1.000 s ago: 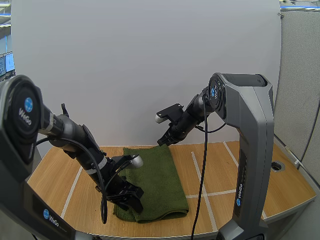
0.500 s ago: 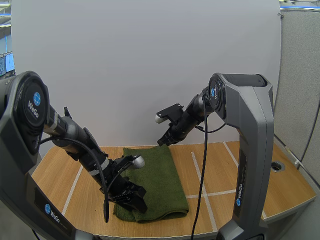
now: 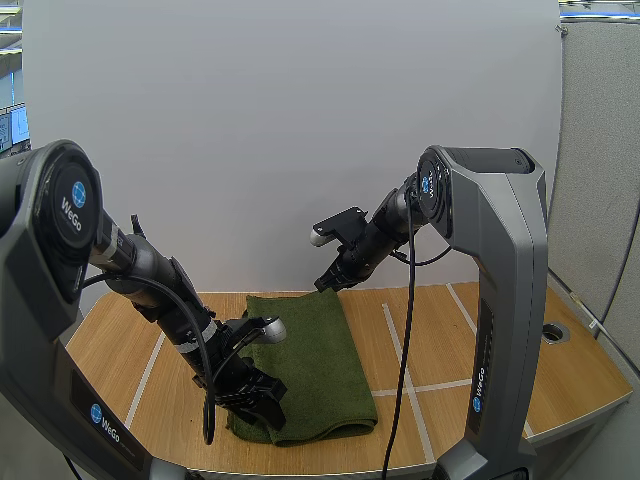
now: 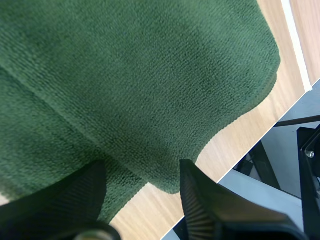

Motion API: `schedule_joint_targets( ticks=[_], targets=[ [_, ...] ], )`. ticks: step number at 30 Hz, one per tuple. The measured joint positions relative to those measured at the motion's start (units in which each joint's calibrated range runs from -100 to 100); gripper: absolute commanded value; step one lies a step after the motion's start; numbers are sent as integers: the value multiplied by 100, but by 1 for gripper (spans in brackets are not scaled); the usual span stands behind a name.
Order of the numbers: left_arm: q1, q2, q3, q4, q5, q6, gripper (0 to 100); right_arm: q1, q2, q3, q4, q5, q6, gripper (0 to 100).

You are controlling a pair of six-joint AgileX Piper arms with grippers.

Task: Fold the towel

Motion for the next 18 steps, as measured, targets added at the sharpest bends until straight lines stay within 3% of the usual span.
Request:
schedule_joint_targets(
  ticks=[18],
  targets=[
    [0, 262, 0, -437, 171, 342, 73, 0, 0, 0, 0, 0, 0, 0]
  ],
)
